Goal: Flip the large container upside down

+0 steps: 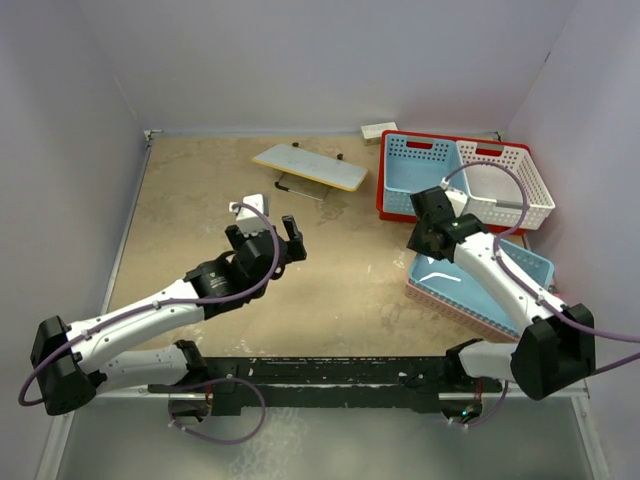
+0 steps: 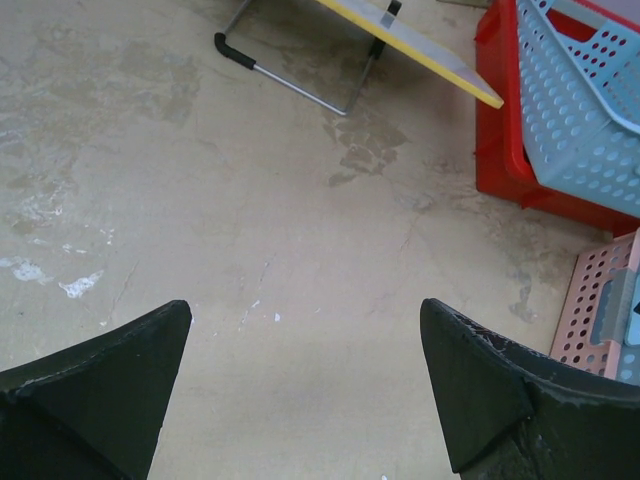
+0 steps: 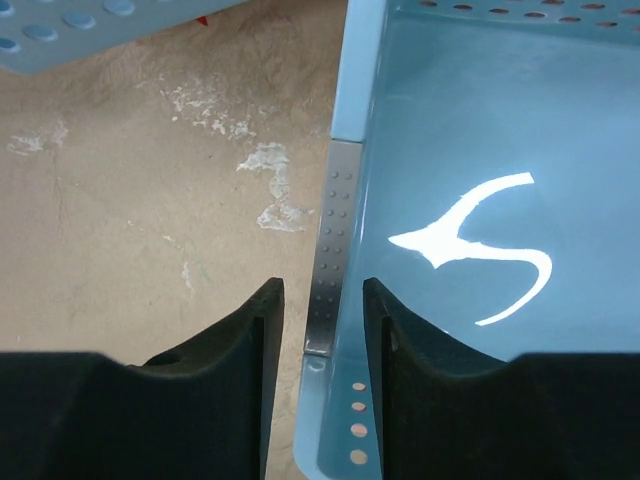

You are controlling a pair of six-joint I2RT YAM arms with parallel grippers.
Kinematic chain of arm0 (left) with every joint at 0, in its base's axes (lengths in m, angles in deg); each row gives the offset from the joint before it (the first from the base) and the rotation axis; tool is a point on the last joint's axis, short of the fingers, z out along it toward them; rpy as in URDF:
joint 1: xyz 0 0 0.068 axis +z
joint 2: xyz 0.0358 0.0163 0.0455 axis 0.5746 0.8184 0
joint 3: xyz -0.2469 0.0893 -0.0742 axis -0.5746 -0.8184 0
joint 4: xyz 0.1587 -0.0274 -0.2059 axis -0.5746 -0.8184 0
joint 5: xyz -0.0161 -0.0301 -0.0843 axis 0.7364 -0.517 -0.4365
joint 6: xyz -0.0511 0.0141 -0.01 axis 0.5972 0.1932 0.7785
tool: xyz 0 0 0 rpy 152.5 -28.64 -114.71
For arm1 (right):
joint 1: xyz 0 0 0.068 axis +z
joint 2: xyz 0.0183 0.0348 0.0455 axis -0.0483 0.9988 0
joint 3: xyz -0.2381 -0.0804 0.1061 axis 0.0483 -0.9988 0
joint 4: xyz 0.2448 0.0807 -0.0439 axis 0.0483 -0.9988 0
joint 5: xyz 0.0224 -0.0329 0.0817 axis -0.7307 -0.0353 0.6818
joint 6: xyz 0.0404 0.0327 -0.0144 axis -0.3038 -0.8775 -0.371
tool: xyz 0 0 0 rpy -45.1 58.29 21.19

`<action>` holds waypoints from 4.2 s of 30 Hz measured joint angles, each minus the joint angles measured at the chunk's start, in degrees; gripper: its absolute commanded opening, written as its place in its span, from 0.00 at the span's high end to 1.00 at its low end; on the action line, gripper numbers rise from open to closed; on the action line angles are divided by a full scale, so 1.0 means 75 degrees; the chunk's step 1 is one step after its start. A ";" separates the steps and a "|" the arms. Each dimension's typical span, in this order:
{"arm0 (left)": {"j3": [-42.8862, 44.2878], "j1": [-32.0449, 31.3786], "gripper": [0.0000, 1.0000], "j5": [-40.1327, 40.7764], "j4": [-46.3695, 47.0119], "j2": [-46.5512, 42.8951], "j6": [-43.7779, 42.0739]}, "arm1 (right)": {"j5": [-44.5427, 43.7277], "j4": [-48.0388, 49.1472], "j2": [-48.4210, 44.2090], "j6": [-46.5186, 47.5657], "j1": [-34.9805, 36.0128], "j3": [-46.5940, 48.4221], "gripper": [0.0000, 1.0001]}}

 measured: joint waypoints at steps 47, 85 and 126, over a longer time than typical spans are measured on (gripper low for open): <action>0.1504 0.3689 0.07 -0.1166 -0.2833 -0.0944 0.0752 | 0.5607 0.2390 -0.0041 0.0154 0.0822 0.5053 1.00; 0.3252 0.3739 0.09 0.0122 -0.4042 -0.1716 0.1749 | 0.9792 1.5991 0.4424 -0.9460 0.2734 -0.0306 1.00; 0.2579 0.3739 0.08 -0.3561 -0.3008 0.0125 -0.1029 | 0.3926 0.1198 -0.0125 0.2192 0.1387 -0.0122 0.00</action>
